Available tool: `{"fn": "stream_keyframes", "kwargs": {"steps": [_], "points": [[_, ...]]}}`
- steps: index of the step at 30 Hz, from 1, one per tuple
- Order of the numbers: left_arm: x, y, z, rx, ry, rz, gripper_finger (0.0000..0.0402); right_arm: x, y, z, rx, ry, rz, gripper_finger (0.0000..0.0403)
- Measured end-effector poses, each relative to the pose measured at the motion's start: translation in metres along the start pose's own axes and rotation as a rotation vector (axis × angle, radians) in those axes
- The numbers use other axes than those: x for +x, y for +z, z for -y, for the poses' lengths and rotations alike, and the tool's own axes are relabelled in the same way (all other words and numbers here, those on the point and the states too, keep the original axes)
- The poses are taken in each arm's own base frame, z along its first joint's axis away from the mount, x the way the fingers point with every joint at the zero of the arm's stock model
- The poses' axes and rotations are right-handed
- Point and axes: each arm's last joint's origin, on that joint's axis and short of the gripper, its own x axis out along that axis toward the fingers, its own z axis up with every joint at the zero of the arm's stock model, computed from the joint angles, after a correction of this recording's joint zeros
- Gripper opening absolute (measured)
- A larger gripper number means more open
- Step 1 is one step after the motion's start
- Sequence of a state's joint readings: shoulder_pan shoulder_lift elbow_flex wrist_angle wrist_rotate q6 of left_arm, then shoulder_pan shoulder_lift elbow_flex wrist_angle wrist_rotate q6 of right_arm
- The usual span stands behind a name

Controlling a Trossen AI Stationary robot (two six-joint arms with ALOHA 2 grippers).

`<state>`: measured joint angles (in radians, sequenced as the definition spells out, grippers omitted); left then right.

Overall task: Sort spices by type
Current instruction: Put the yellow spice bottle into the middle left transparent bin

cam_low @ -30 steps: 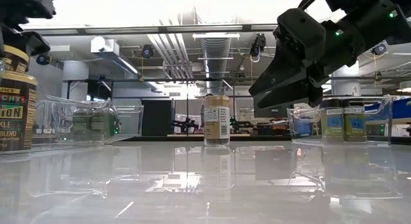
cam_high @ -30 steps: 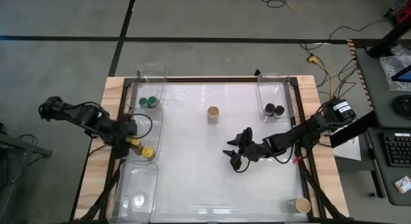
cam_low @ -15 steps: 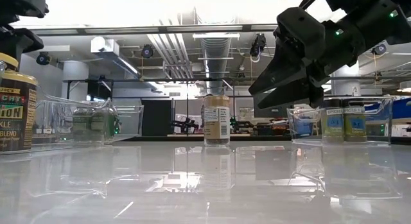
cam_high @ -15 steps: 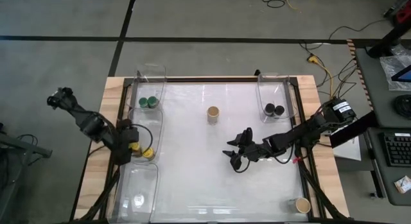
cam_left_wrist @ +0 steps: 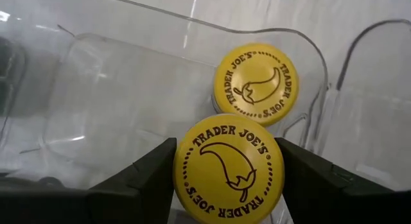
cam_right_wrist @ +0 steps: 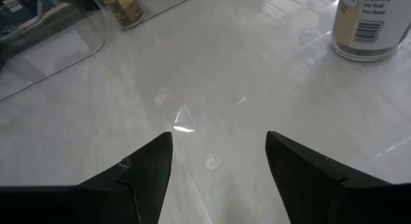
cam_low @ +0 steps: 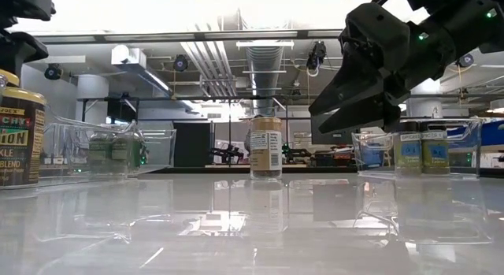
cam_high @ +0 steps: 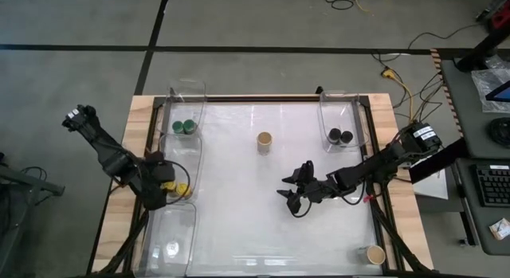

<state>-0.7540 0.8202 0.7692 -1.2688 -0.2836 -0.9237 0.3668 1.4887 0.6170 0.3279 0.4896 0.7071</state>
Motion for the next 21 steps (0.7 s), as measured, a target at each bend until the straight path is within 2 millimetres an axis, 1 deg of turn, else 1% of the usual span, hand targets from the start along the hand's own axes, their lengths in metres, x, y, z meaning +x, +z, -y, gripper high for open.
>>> {"fn": "stream_keyframes", "kwargs": {"steps": [7,10,12,16,18,21], "points": [[0.0062,0.0012,0.0044,-0.028,0.036,-0.020,0.0213,-0.0021,-0.0027,-0.0033,0.013,0.013,-0.006,0.0251],[0.0075,0.0010,0.0063,-0.020,0.024,-0.054,0.0213,-0.0029,-0.0038,-0.0046,0.011,0.018,-0.008,0.0251],[0.0057,0.0012,0.0062,-0.016,0.023,-0.066,0.0213,-0.0031,-0.0040,-0.0049,0.010,0.020,-0.009,0.0249],[-0.0001,-0.0014,-0.0002,-0.025,0.079,-0.104,0.0214,-0.0032,-0.0043,-0.0051,0.002,0.020,-0.009,0.0241],[-0.0021,-0.0003,0.0001,-0.040,0.064,-0.091,0.0214,-0.0032,-0.0043,-0.0051,0.002,0.020,-0.009,0.0239],[0.0005,-0.0009,0.0003,-0.061,0.065,-0.083,0.0214,-0.0032,-0.0044,-0.0051,0.001,0.020,-0.009,0.0238]]}}
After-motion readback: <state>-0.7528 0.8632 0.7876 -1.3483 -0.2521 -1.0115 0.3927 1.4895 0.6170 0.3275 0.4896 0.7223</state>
